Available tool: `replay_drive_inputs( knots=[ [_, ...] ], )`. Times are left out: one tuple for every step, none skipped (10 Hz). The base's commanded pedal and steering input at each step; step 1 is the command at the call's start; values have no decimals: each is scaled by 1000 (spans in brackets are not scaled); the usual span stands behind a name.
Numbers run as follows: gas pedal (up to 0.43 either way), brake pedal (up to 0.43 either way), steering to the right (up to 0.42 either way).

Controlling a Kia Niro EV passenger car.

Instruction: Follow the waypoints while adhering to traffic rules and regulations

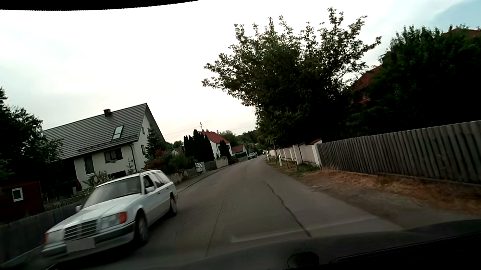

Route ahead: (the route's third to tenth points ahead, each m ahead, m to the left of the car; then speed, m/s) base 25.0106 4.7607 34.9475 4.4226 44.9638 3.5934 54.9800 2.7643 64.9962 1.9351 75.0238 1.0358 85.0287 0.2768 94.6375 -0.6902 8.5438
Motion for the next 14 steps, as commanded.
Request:
replay_drive_inputs(
  knots=[
    [118, 6, -18],
    [110, 6, -18],
    [110, 6, -18],
    [110, 6, -18],
    [98, 6, -18],
    [87, 6, -20],
    [87, 6, -25],
    [87, 6, -27],
    [87, 6, -28],
    [87, 6, -27],
    [67, 6, -24],
    [67, 6, -20],
    [59, 6, -16],
    [59, 6, -8]
  ],
)
